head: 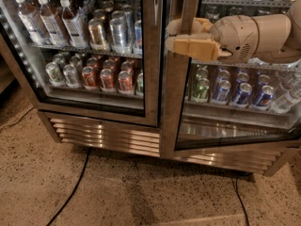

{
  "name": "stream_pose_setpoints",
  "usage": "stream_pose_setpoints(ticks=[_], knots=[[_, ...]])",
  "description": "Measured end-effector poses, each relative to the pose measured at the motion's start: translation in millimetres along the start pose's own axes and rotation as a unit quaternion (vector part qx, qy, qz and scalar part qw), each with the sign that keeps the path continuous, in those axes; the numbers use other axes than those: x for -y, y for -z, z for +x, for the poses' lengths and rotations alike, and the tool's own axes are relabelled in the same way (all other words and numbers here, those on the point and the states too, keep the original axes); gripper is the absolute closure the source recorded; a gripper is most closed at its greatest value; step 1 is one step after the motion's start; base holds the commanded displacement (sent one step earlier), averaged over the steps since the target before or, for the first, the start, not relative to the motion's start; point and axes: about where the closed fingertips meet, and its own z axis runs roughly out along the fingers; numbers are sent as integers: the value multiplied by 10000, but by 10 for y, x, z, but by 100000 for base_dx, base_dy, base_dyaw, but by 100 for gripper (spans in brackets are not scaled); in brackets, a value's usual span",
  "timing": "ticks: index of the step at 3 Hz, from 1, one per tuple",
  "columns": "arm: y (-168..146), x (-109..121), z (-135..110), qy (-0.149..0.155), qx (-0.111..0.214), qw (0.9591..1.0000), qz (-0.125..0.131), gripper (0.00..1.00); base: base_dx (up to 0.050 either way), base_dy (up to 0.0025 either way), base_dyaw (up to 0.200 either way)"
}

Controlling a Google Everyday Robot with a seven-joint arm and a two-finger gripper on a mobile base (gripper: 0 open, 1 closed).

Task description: Open right fridge door

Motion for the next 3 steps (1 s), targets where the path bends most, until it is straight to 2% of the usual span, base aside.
stream_pose_setpoints(ticks=[2, 3], knots=[[0, 0, 0, 0, 0, 10000, 0, 100, -5000, -1, 9], [0, 0, 0, 0, 0, 10000, 0, 100, 5, -7, -19725]])
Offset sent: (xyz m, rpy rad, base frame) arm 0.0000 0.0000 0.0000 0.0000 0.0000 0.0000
